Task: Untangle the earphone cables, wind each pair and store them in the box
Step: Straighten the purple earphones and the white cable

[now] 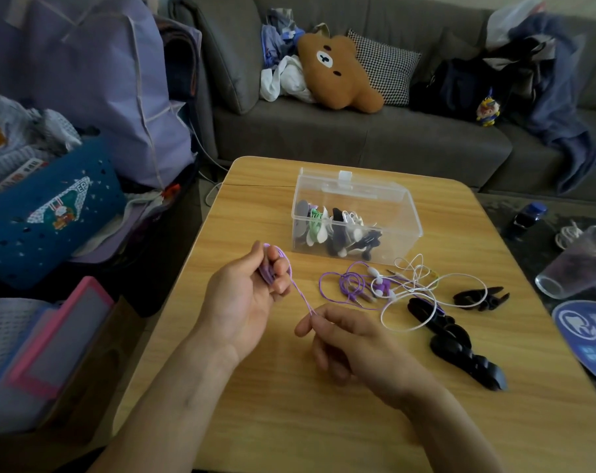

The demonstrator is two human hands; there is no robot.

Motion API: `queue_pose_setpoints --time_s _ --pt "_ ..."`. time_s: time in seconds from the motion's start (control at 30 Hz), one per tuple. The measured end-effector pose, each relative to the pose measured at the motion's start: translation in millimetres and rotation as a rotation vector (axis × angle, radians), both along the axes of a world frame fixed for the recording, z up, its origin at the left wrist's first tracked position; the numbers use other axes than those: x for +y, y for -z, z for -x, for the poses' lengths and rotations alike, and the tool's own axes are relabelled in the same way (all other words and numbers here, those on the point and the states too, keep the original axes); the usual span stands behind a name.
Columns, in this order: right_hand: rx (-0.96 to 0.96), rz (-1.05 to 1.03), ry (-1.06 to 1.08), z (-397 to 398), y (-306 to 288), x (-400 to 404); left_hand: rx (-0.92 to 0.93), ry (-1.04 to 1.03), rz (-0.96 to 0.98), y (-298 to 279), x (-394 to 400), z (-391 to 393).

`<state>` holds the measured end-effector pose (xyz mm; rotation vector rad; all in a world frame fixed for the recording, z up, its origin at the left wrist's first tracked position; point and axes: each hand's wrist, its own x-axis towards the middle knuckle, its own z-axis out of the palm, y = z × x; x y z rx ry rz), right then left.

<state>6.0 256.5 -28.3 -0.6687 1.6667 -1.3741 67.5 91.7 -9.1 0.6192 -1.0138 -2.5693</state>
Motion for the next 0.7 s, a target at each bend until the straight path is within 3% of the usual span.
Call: queue_pose_setpoints --time_s 0.13,0.27,0.37,0.47,0.6,0.7 --pt "-0.13 0.017 -0.003 1 -7 -1 0.106 -0.014 -0.114 -8 1 -1" --pt "-0.385 -0.047 0.042 4 -7 -1 0.291 0.056 -0.244 -19 3 -6" --pt "-0.292 -0.09 0.027 0 0 -3 0.42 0.042 -0.254 -23 -4 -10" --pt "-0.184 -0.059 0.144 2 7 -1 0.482 -0.033 -0.22 -25 -21 -14" --pt "-0.04 -0.037 0.151 10 -3 8 0.348 -0.161 -0.065 -27 -39 -18" --pt "-0.052 -0.031 0.041 13 -15 14 0.231 -0.218 0.033 -22 -39 -15"
